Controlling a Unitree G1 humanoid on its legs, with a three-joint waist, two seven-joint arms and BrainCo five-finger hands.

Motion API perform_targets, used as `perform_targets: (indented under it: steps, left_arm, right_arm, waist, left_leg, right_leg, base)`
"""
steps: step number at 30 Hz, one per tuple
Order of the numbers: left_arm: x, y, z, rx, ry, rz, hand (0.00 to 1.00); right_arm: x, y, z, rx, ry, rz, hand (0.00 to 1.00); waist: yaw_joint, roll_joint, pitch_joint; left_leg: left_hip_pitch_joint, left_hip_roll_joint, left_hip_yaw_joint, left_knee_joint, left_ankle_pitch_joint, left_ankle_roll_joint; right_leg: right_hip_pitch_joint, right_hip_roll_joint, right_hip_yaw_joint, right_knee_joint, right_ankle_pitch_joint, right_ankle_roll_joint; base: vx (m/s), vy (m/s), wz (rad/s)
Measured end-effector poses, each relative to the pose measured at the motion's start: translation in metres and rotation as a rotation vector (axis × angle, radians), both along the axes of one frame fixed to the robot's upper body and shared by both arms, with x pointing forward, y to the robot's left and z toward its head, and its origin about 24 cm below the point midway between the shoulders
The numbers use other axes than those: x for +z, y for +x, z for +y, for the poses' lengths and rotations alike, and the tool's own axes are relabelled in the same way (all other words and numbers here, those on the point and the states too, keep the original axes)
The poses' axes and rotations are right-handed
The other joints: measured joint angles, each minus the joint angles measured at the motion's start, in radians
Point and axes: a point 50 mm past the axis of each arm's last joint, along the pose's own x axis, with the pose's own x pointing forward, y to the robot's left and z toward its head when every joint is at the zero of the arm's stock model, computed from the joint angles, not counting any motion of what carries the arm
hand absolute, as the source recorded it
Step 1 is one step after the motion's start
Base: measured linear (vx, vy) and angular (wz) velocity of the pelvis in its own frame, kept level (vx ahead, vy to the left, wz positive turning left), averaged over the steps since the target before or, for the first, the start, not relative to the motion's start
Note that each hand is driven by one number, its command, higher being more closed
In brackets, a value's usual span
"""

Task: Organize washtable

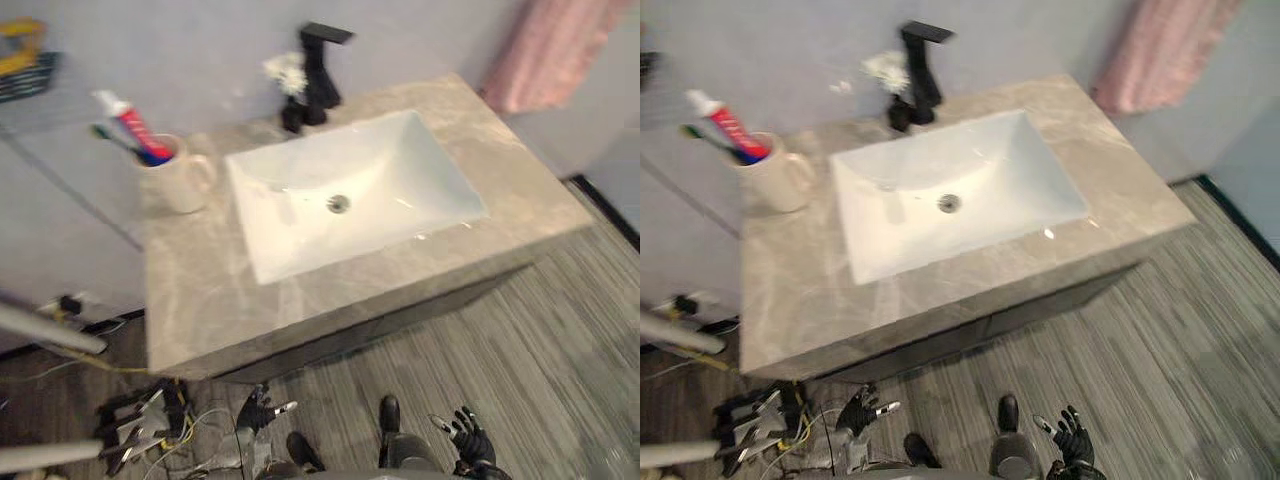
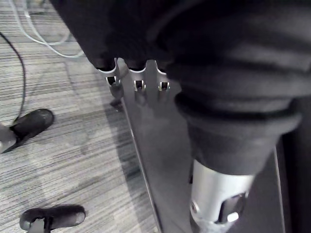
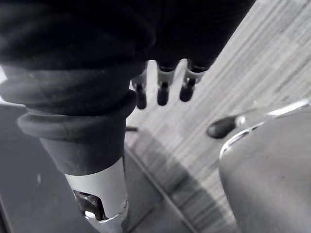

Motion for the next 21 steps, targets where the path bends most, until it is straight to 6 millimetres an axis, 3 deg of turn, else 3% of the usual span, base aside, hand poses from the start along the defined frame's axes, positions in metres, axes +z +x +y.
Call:
perform_targets:
  steps: [1, 3, 4, 5, 6, 7, 8, 9, 10, 11, 15, 19, 21]
  left_arm:
    - [-0.004, -0.013, -0.004, 0.091, -0.056, 0.016, 0.00]
    - [-0.005, -0.016, 0.000, 0.120, -0.060, 0.029, 0.00]
    - [-0.004, -0.014, -0.002, 0.139, -0.076, 0.018, 0.00]
    - [-0.004, -0.014, -0.001, 0.165, -0.087, 0.018, 0.00]
    - [-0.006, -0.020, 0.001, 0.214, -0.106, 0.032, 0.00]
    - [-0.005, -0.020, 0.002, 0.232, -0.115, 0.029, 0.00]
    - [-0.004, -0.018, 0.000, 0.232, -0.125, 0.016, 0.00]
    - [-0.001, -0.013, -0.009, 0.221, -0.155, -0.008, 0.00]
    - [0.000, -0.013, -0.011, 0.220, -0.165, -0.014, 0.00]
    - [-0.001, -0.013, -0.008, 0.220, -0.158, -0.008, 0.00]
    - [-0.001, -0.017, -0.008, 0.252, -0.168, -0.011, 0.00]
    - [-0.002, -0.025, 0.000, 0.307, -0.162, -0.007, 0.00]
    - [-0.003, -0.032, 0.005, 0.353, -0.161, 0.002, 0.00]
  right_arm:
    - [0.004, 0.014, -0.008, 0.015, -0.027, -0.028, 0.00]
    - [0.003, 0.020, -0.002, 0.036, -0.013, -0.034, 0.00]
    - [0.003, 0.027, 0.005, 0.073, -0.004, -0.046, 0.00]
    - [0.005, 0.033, 0.008, 0.095, -0.002, -0.061, 0.00]
    - [0.008, 0.042, 0.013, 0.130, -0.002, -0.081, 0.00]
    - [0.008, 0.043, 0.018, 0.136, 0.010, -0.090, 0.00]
    - [0.009, 0.045, 0.018, 0.140, 0.010, -0.098, 0.00]
    - [0.010, 0.043, 0.013, 0.147, -0.002, -0.096, 0.00]
    - [0.011, 0.044, 0.009, 0.151, -0.014, -0.100, 0.00]
    - [0.012, 0.043, 0.012, 0.168, -0.009, -0.103, 0.00]
    - [0.006, 0.010, 0.006, 0.130, 0.001, -0.051, 0.00]
    - [0.004, 0.003, 0.002, 0.056, 0.030, -0.044, 0.00]
    - [0.004, 0.004, 0.003, 0.039, 0.046, -0.049, 0.00]
  waist:
    - [0.035, 0.034, -0.015]
    - [0.030, 0.019, -0.020]
    - [0.043, -0.003, -0.032]
    - [0.045, -0.007, -0.033]
    - [0.060, -0.004, -0.038]
    - [0.071, -0.025, -0.038]
    - [0.068, -0.041, -0.037]
    - [0.064, -0.036, -0.034]
    - [0.061, -0.022, -0.035]
    - [0.062, -0.035, -0.032]
    - [0.034, -0.036, -0.031]
    - [0.024, -0.026, -0.028]
    - [0.030, -0.020, -0.021]
  left_leg:
    - [0.024, -0.017, 0.113, -0.104, 0.003, 0.065]
    - [0.024, -0.006, 0.182, -0.047, -0.016, 0.056]
    - [0.014, 0.010, 0.241, 0.009, -0.037, 0.035]
    - [0.010, 0.025, 0.279, 0.045, -0.048, 0.017]
    - [0.013, 0.064, 0.360, 0.123, -0.054, 0.009]
    - [0.002, 0.117, 0.430, 0.254, -0.078, -0.006]
    - [-0.002, 0.092, 0.433, 0.219, -0.095, -0.031]
    - [-0.015, 0.062, 0.432, 0.088, -0.078, -0.018]
    - [-0.014, 0.080, 0.434, 0.062, -0.045, 0.011]
    - [0.005, 0.112, 0.461, 0.123, -0.031, -0.010]
    - [0.084, 0.164, 0.516, 0.215, -0.055, -0.015]
    - [0.131, 0.176, 0.557, 0.219, -0.055, -0.016]
    - [0.168, 0.227, 0.495, 0.318, -0.060, -0.022]
  right_leg:
    - [-0.022, 0.008, -0.096, 0.163, -0.165, -0.011]
    - [-0.012, -0.038, -0.205, 0.328, -0.287, 0.023]
    - [0.002, -0.046, -0.252, 0.306, -0.287, 0.023]
    - [-0.002, -0.033, -0.265, 0.283, -0.274, 0.003]
    - [0.009, 0.004, -0.260, 0.212, -0.230, -0.039]
    - [0.044, 0.024, -0.229, 0.120, -0.186, -0.052]
    - [0.060, 0.019, -0.198, 0.081, -0.182, -0.046]
    - [0.089, 0.039, -0.165, 0.010, -0.164, -0.018]
    - [0.099, 0.058, -0.154, -0.011, -0.163, -0.015]
    - [0.125, 0.069, -0.132, -0.048, -0.155, 0.012]
    - [0.189, 0.084, -0.098, -0.073, -0.145, 0.015]
    - [0.194, 0.104, -0.032, -0.073, -0.145, 0.014]
    - [0.209, 0.127, 0.042, -0.066, -0.144, 0.012]
  base:
    - [-0.08, 0.016, -1.83]
    - [0.08, -0.055, -1.63]
    - [0.17, -0.118, -1.41]
    - [0.20, -0.204, -1.79]
    - [0.13, -0.195, -1.86]
    - [0.12, -0.203, -1.76]
    - [-0.01, -0.096, -1.35]
    - [-0.09, -0.002, -0.95]
    - [-0.06, -0.019, -1.28]
    - [0.01, -0.040, -0.96]
    - [-0.02, 0.011, -0.54]
    - [-0.04, 0.038, -0.63]
    - [-0.11, 0.041, -0.92]
